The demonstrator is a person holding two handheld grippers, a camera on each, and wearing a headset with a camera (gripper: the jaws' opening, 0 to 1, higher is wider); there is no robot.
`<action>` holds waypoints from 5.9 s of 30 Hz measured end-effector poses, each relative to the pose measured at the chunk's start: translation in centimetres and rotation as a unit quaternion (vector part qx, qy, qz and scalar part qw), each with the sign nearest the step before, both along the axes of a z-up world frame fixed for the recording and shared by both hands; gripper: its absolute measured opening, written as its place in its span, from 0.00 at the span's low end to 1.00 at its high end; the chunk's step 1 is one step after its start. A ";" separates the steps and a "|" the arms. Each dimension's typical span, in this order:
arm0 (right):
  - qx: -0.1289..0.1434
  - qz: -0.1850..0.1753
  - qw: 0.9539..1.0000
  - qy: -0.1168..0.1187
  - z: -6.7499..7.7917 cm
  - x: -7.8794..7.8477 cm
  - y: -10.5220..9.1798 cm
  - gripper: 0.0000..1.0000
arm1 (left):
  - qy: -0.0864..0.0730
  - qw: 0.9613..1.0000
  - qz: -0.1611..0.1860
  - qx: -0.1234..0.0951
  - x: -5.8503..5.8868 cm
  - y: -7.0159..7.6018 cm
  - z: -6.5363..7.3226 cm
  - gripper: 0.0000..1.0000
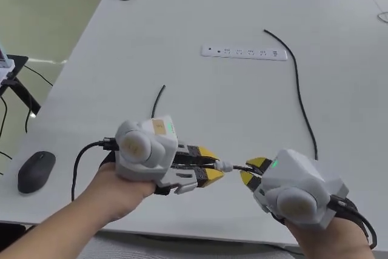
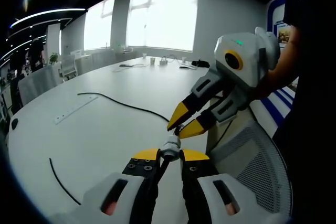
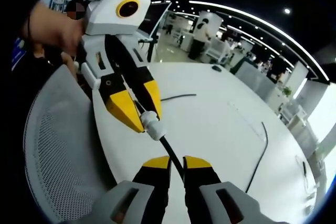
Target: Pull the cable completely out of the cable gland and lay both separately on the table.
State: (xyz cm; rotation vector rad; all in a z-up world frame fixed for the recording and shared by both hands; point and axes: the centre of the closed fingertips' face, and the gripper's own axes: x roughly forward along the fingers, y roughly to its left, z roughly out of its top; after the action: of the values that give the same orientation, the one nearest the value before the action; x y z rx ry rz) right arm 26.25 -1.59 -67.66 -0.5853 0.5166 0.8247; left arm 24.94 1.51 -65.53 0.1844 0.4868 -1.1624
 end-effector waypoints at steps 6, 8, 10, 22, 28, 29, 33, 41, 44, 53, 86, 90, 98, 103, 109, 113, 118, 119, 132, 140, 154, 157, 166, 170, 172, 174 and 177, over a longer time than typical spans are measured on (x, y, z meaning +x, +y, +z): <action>0.007 -0.008 1.000 0.000 0.2 0.0 -0.1 0.03 | -0.001 1.000 0.002 -0.003 0.0 -0.1 0.1 0.15; 0.017 -0.015 1.000 0.007 0.2 0.0 -0.3 0.03 | -0.002 1.000 0.001 -0.004 0.0 -0.2 0.1 0.15; 0.021 -0.018 1.000 0.012 0.1 0.0 -0.4 0.02 | -0.001 1.000 0.002 -0.006 0.0 -0.2 0.2 0.15; 0.043 -0.047 0.997 0.039 -0.6 0.4 -1.4 0.00 | -0.003 1.000 0.003 -0.013 0.2 -0.4 0.5 0.15; 0.045 -0.063 0.996 0.048 -1.2 0.8 -2.6 0.00 | -0.004 1.000 0.003 -0.015 0.3 -0.4 0.5 0.15; 0.045 -0.065 0.996 0.049 -1.3 0.8 -2.8 0.00 | -0.005 1.000 0.002 -0.014 0.4 -0.3 0.5 0.15; 0.050 -0.080 0.994 0.061 -2.1 0.9 -3.7 0.00 | -0.004 1.000 0.003 -0.015 0.4 -0.3 0.5 0.15; 0.049 -0.103 0.990 0.083 -4.2 0.8 -5.1 0.00 | -0.006 1.000 0.001 -0.010 0.1 -0.2 0.1 0.15; 0.052 -0.113 0.988 0.091 -4.8 0.7 -5.4 0.00 | -0.006 1.000 0.001 -0.010 0.1 -0.2 0.1 0.15; 0.075 -0.140 0.979 0.124 -5.6 0.4 -5.3 0.00 | -0.007 1.000 0.001 -0.009 -0.3 -0.1 0.0 0.15; 0.008 -0.015 0.999 0.043 0.1 -0.7 -1.3 0.12 | -0.001 1.000 0.010 -0.003 -0.1 0.9 -0.2 0.15; 0.006 0.016 0.999 0.038 0.5 -0.7 0.5 0.12 | 0.001 1.000 0.009 -0.002 -0.2 1.0 -0.2 0.15; -0.014 0.059 0.998 0.024 0.4 -1.2 2.3 0.08 | 0.001 1.000 0.003 0.002 -0.4 0.9 -0.4 0.15; -0.013 0.063 0.998 0.021 0.6 -1.2 2.6 0.05 | 0.001 1.000 -0.001 0.001 -0.6 0.7 -0.3 0.15; -0.021 0.074 0.997 0.018 0.2 -1.6 2.5 0.02 | 0.001 1.000 -0.005 0.004 -0.7 0.6 -0.6 0.15; -0.026 0.075 0.997 0.019 -0.1 -1.7 2.4 0.01 | 0.000 1.000 -0.008 0.007 -0.8 0.5 -0.8 0.15; -0.015 0.067 0.997 0.031 -0.3 -1.9 2.3 0.00 | 0.001 1.000 -0.013 0.008 -1.1 0.4 -0.8 0.15; -0.016 0.065 0.997 0.031 -0.3 -1.9 2.2 0.00 | 0.000 1.000 -0.014 0.008 -1.1 0.4 -0.8 0.15; 0.005 0.023 0.998 0.059 -1.1 -1.3 0.9 0.00 | -0.006 1.000 -0.009 0.010 -0.9 0.6 -0.8 0.15; 0.028 -0.025 0.996 0.075 -1.6 -0.5 -0.8 0.00 | -0.008 1.000 0.000 0.005 -0.6 1.0 -0.5 0.15; 0.045 -0.095 0.991 0.089 -4.1 0.1 -3.6 0.00 | -0.012 1.000 0.003 0.004 -0.5 1.0 -0.4 0.15; 0.041 -0.109 0.989 0.095 -4.9 0.1 -4.3 0.00 | -0.013 1.000 0.005 0.005 -0.6 1.0 -0.4 0.15; 0.057 -0.150 0.982 0.101 -5.5 0.3 -5.6 0.00 | -0.012 1.000 0.007 0.002 -0.7 0.9 -0.4 0.15; 0.054 -0.142 0.984 0.093 -5.3 0.3 -5.6 0.00 | -0.012 1.000 0.009 0.001 -0.7 0.9 -0.3 0.15; 0.050 -0.135 0.985 0.090 -5.3 0.2 -5.5 0.00 | -0.012 1.000 0.009 0.002 -0.7 0.9 -0.3 0.15; 0.049 -0.131 0.986 0.087 -5.3 0.1 -5.5 0.00 | -0.012 1.000 0.009 0.002 -0.7 1.0 -0.3 0.15; 0.053 -0.129 0.987 0.083 -4.9 0.0 -5.6 0.00 | -0.012 1.000 0.010 0.002 -0.6 1.1 -0.3 0.15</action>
State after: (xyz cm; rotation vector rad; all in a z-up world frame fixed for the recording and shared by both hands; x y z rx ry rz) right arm 26.28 -7.16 -72.56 -0.3432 0.6804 0.6519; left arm 24.31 2.60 -65.84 0.1958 0.4693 -1.1386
